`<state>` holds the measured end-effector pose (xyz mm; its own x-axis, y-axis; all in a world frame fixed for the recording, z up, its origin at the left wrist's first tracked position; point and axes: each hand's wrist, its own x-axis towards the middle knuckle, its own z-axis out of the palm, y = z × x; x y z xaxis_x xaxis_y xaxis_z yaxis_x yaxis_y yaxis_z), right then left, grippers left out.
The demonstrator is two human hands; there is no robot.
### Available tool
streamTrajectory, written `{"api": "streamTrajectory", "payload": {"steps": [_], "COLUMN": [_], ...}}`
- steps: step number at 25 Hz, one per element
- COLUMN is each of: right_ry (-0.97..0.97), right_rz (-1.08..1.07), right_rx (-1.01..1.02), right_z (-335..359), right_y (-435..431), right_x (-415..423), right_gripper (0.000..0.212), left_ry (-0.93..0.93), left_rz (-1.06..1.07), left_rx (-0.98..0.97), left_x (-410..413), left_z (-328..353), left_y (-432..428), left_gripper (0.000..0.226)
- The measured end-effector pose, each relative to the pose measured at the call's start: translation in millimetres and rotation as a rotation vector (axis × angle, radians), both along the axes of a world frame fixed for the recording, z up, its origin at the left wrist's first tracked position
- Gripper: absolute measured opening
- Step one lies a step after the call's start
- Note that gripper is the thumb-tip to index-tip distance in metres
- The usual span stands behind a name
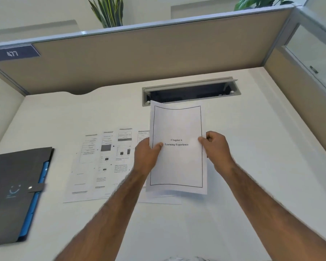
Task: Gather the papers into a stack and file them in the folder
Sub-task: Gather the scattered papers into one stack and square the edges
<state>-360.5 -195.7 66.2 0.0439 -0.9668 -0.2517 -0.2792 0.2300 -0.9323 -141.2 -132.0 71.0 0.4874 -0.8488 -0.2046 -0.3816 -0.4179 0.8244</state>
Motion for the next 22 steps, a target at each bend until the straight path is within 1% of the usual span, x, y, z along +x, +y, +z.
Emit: {"api": "streamTrajectory", "payload": {"steps": [1,4,6,9,12,14,16,17,20,21,22], "right_ry": [0.013,0.084,0.144,0.216,0.241,0.24,0.244,0.257,0.266,0.266,0.255], "right_rz": [0.017,0.046,0.06,0.076,0.073,0.069,0.068,0.067,0.066,0.066,0.071], "right_rx": [0.022,0.089,0.115,0.148,0.169,0.171,0.162,0.157,0.148,0.152,0.145], "right_z": [-8.0,-30.6,-43.3,-55.6,-60.7,-61.4,-61.3,-61.4,-64.5,-63.4,-65.0], "right_y": [0.2,3.0,5.4,8.4,10.7,10.5,10.0,10.1,9.8,10.2,9.7], "right_x": [13.6,43.8,54.6,61.9,63.4,64.4,65.0,64.8,65.0,65.3,64.6], "right_gripper": [0.028,0.02,0.021,0.026,0.03,0.034,0.035,0.035,0.036,0.037,0.038], "left_ry": [-0.052,-0.222,-0.313,-0.314,-0.345,-0.302,-0.223,-0.173,0.034,0.082,0.105], "left_rz": [0.01,0.033,0.018,0.004,-0.02,0.001,0.048,0.074,0.149,0.164,0.15], "left_rx": [0.05,0.185,0.248,0.296,0.33,0.328,0.275,0.239,0.16,0.16,0.156], "left_x": [9.5,32.8,43.0,52.4,57.5,61.6,66.5,68.4,69.5,69.6,69.6], "left_z": [-7.8,-26.2,-35.9,-44.2,-47.2,-49.1,-50.8,-50.8,-46.3,-44.5,-43.6], "left_y": [3.6,11.9,14.1,14.4,12.9,10.1,7.4,6.8,7.4,6.8,5.7], "left_gripper": [0.028,0.026,0.028,0.03,0.036,0.035,0.035,0.037,0.054,0.053,0.043]}}
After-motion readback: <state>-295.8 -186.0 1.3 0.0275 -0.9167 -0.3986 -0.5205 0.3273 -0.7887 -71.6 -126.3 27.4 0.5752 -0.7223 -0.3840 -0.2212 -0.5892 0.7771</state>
